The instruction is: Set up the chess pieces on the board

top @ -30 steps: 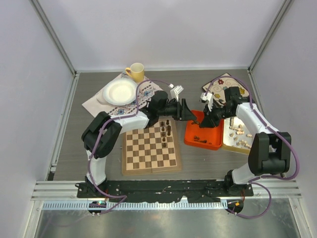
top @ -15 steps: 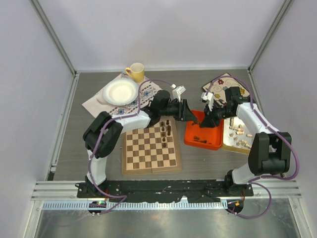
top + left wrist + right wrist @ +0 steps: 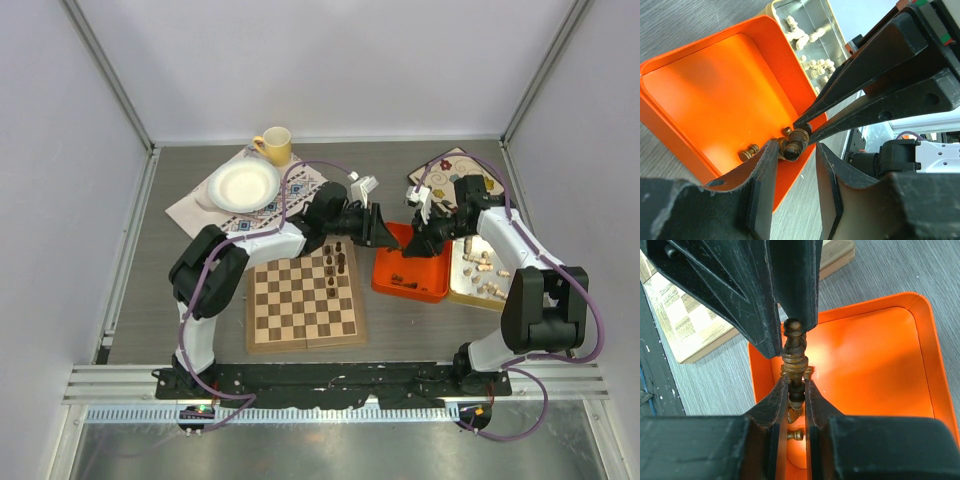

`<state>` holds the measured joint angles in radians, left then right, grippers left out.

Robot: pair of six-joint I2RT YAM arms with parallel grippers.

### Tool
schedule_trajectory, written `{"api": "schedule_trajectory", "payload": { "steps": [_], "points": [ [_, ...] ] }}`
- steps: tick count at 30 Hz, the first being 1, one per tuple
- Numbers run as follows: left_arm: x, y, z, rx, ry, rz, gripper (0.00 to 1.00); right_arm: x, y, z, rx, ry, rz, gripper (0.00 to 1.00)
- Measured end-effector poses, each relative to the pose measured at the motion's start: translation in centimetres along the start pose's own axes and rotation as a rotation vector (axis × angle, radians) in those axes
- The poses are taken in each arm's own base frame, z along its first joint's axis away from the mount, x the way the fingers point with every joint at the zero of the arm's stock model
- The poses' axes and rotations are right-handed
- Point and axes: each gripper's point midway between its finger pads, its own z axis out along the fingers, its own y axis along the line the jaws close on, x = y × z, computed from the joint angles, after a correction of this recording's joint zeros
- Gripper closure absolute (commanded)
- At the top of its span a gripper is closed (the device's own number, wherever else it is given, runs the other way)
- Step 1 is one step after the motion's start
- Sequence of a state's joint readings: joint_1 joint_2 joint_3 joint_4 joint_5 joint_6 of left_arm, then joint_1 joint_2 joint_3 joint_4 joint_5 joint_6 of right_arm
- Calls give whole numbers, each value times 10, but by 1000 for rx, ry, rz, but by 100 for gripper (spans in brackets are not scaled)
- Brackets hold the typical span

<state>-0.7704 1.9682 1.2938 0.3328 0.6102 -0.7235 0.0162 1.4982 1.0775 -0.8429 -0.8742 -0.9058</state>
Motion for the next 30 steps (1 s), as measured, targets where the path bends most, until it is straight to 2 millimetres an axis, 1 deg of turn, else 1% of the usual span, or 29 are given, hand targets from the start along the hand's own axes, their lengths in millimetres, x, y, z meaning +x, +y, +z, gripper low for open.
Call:
{"api": "schedule_trajectory", "payload": {
  "steps": [1, 4, 5, 6, 8, 13, 15, 18, 21, 24, 27, 30],
  "points": [
    [1, 1, 0, -3, 2, 0, 61, 0, 0, 0, 0, 0, 0, 99],
    [2, 3, 0, -13, 5, -3, 67, 0, 0, 0, 0, 0, 0, 99],
    [2, 3, 0, -15, 7, -2, 72, 0, 0, 0, 0, 0, 0, 99],
    [2, 4, 0, -16, 6, -1, 75, 0, 0, 0, 0, 0, 1, 99],
    [3, 4, 0, -18, 8, 1, 78, 0, 0, 0, 0, 0, 0, 99],
    [0, 4, 1, -20, 7, 3, 90, 2, -1, 0, 7, 8, 0, 99],
    [0, 4, 1, -20, 6, 2, 92, 5, -3, 0, 15, 16, 0, 99],
    [-2, 5, 1, -28, -1, -7, 94, 15, -8, 2, 45, 52, 16, 99],
    [-3, 7, 1, -42, -12, -14, 95, 27, -17, -1, 95, 91, 45, 99],
    [-4, 10, 2, -60, -18, -19, 95, 34, -28, -6, 149, 113, 75, 99],
    [-4, 15, 1, -92, -14, -26, 95, 41, -37, -4, 176, 133, 116, 99],
    [1, 26, -1, -159, -3, -23, 95, 52, -44, 1, 185, 164, 163, 99]
  ]
}}
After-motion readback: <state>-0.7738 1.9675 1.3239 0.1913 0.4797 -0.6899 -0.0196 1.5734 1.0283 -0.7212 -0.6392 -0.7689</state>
